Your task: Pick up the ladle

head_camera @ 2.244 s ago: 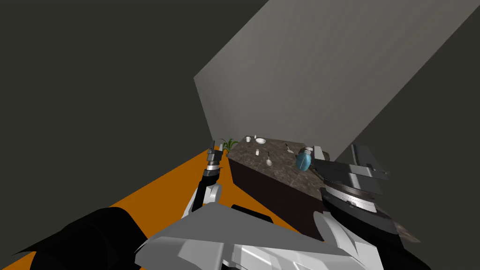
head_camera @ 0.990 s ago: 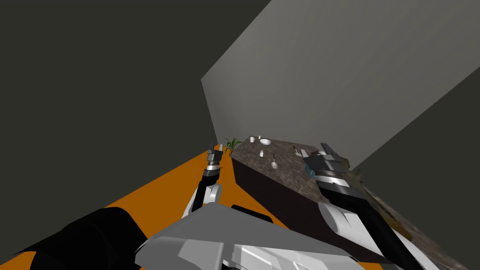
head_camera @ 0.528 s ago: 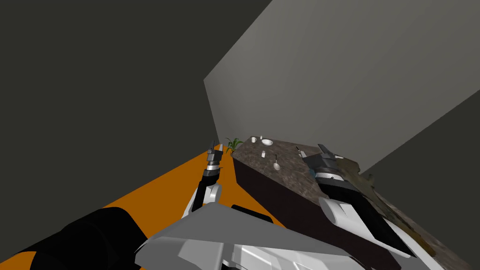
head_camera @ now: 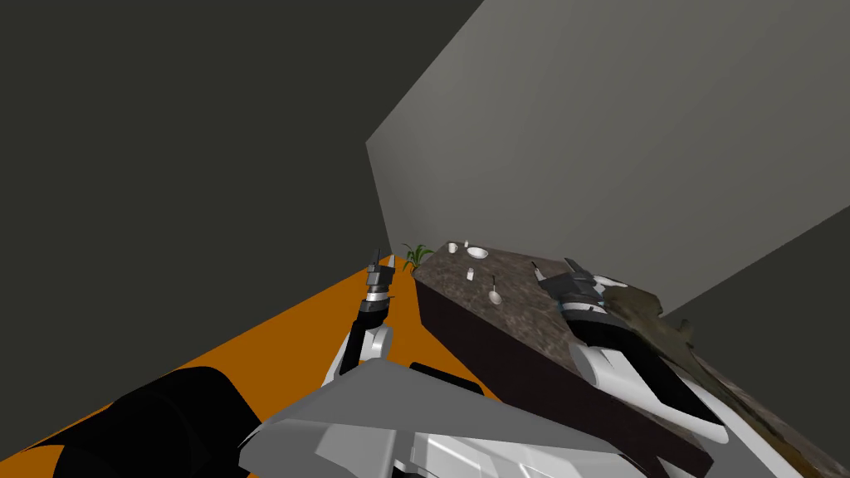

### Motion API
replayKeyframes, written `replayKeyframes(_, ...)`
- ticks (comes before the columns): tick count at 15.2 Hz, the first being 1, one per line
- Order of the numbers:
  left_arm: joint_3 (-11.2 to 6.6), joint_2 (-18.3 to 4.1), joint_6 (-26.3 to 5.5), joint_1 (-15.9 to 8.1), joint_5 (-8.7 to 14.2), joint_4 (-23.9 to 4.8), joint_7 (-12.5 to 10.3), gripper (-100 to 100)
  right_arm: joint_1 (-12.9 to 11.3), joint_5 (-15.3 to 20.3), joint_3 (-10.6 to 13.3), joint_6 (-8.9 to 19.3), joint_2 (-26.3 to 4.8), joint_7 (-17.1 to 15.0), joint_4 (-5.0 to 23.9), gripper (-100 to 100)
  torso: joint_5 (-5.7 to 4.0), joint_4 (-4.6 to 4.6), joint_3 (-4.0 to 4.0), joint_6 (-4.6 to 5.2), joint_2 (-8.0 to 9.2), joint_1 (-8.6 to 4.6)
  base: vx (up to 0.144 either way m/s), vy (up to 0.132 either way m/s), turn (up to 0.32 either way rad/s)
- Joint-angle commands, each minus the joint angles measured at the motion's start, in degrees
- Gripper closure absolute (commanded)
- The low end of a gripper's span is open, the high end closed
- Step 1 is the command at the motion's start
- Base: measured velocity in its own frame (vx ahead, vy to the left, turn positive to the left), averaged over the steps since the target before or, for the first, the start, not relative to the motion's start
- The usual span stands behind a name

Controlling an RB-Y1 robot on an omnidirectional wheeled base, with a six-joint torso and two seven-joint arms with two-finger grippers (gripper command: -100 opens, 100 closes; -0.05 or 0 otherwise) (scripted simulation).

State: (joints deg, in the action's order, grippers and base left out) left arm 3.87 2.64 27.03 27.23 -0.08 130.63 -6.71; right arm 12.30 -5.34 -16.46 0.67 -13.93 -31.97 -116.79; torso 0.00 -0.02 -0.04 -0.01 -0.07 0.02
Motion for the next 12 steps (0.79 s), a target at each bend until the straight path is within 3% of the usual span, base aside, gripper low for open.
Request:
replayKeyframes(1,0.00,0.0,0.0,0.0,0.0,0.0,0.0,0,-1.0,0.1,-0.5,2.9,-0.2,-1.1,0.7,-100,0.00,0.00,0.00,0.00,0.00,0.00,0.010,0.004,0.029)
replayKeyframes(2,0.00,0.0,0.0,0.0,0.0,0.0,0.0,0,-1.0,0.1,-0.5,3.0,-0.2,-1.1,0.7,-100,0.00,0.00,0.00,0.01,0.01,0.00,0.005,0.003,0.000)
replayKeyframes(3,0.00,0.0,0.0,0.0,0.0,0.0,0.0,0,-2.6,0.1,-1.8,4.7,-0.7,-3.9,2.5,-100,0.00,0.00,0.01,0.02,0.02,0.00,0.007,0.007,0.097)
replayKeyframes(5,0.00,0.0,0.0,0.0,0.0,0.0,0.0,0,-2.6,0.1,-1.8,6.9,-0.7,-3.9,2.5,-100,0.01,0.00,0.01,0.00,0.01,0.01,0.009,0.004,0.069)
replayKeyframes(6,0.00,0.0,0.0,0.0,0.0,0.0,0.0,0,-4.3,0.0,-3.1,8.5,-1.2,-6.2,4.4,-100,0.00,0.00,0.01,0.02,0.02,0.00,0.011,0.008,0.071)
replayKeyframes(9,0.00,0.0,0.0,0.0,0.0,0.0,0.0,0,-4.3,0.0,-3.1,11.0,-1.2,-6.7,4.4,-100,0.00,0.00,0.00,0.01,0.00,0.01,0.010,0.006,0.044)
replayKeyframes(10,0.00,0.0,0.0,0.0,0.0,0.0,0.0,0,-6.0,0.0,-4.5,12.8,-1.7,-9.3,6.2,-100,0.00,0.00,0.01,0.02,0.02,0.00,0.007,0.010,0.093)
replayKeyframes(12,0.00,0.0,0.0,0.0,0.0,0.0,0.0,0,-6.0,0.0,-4.5,15.0,-1.7,-9.5,6.2,-100,0.01,0.00,0.00,0.00,0.00,0.01,0.010,0.007,0.080)
